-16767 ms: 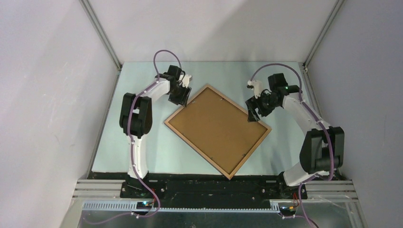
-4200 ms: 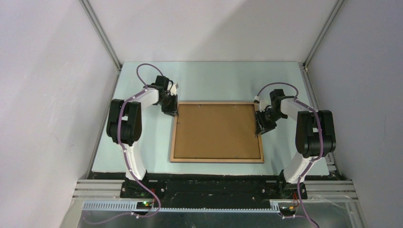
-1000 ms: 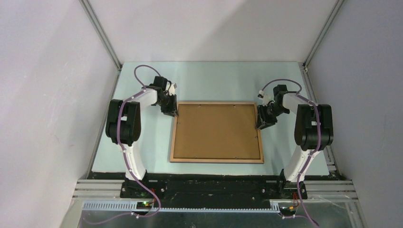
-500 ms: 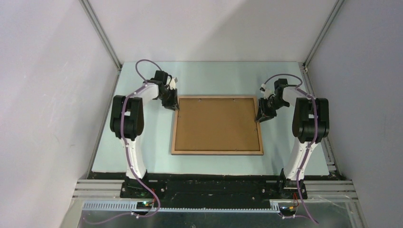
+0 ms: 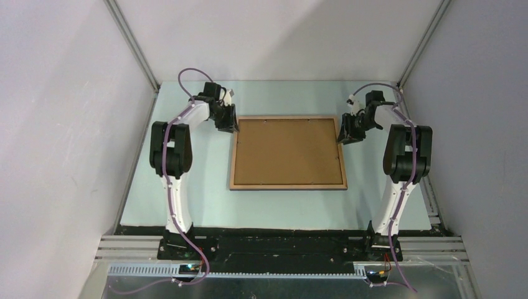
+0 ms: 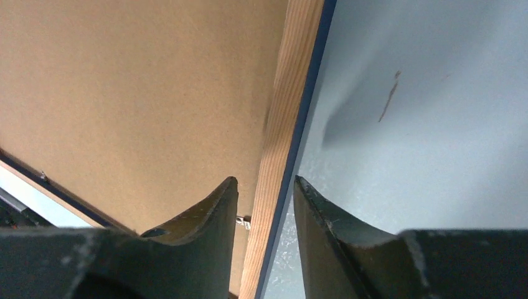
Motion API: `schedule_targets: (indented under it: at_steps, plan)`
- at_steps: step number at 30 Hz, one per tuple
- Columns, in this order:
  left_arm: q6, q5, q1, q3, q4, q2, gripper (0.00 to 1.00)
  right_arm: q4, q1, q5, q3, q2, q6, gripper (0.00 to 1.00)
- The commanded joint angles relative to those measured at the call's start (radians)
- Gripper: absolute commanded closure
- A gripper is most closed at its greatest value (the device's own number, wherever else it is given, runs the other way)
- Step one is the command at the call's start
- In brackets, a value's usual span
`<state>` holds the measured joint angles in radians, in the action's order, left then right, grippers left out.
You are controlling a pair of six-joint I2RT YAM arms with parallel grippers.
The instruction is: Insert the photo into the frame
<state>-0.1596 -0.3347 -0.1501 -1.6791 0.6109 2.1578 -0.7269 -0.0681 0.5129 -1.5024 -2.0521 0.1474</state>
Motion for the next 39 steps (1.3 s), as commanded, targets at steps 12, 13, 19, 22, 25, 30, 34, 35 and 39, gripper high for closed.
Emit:
schedule_targets:
  at_steps: [12, 13, 19, 22, 25, 30, 34, 35, 39]
  plan:
    - [0.057, 0.022, 0.021, 0.074, -0.012, -0.214, 0.39, -0.004, 0.095, 0.002, 0.196, 0.433, 0.201, 0.3]
    - [0.072, 0.043, 0.022, 0.114, -0.012, -0.267, 0.36, 0.001, 0.13, -0.009, 0.22, 0.459, 0.227, 0.29]
    - [0.253, 0.081, 0.024, 0.335, -0.016, -0.558, 0.23, 0.022, 0.318, -0.076, 0.381, 0.649, 0.3, 0.27]
    - [0.329, 0.085, 0.024, 0.427, -0.016, -0.724, 0.12, 0.038, 0.417, -0.131, 0.411, 0.694, 0.322, 0.26]
    - [0.395, 0.104, 0.024, 0.536, -0.015, -0.85, 0.01, 0.053, 0.527, -0.208, 0.437, 0.687, 0.348, 0.26]
    - [0.437, 0.144, 0.024, 0.68, -0.016, -1.046, 0.0, 0.089, 0.666, -0.282, 0.46, 0.618, 0.383, 0.26]
    - [0.437, 0.165, 0.024, 0.754, -0.015, -1.138, 0.0, 0.12, 0.747, -0.335, 0.46, 0.534, 0.396, 0.27]
    - [0.435, 0.169, 0.024, 0.763, -0.016, -1.158, 0.0, 0.126, 0.759, -0.345, 0.461, 0.509, 0.402, 0.27]
    - [0.427, 0.18, 0.024, 0.799, -0.015, -1.2, 0.0, 0.146, 0.828, -0.396, 0.46, 0.442, 0.408, 0.29]
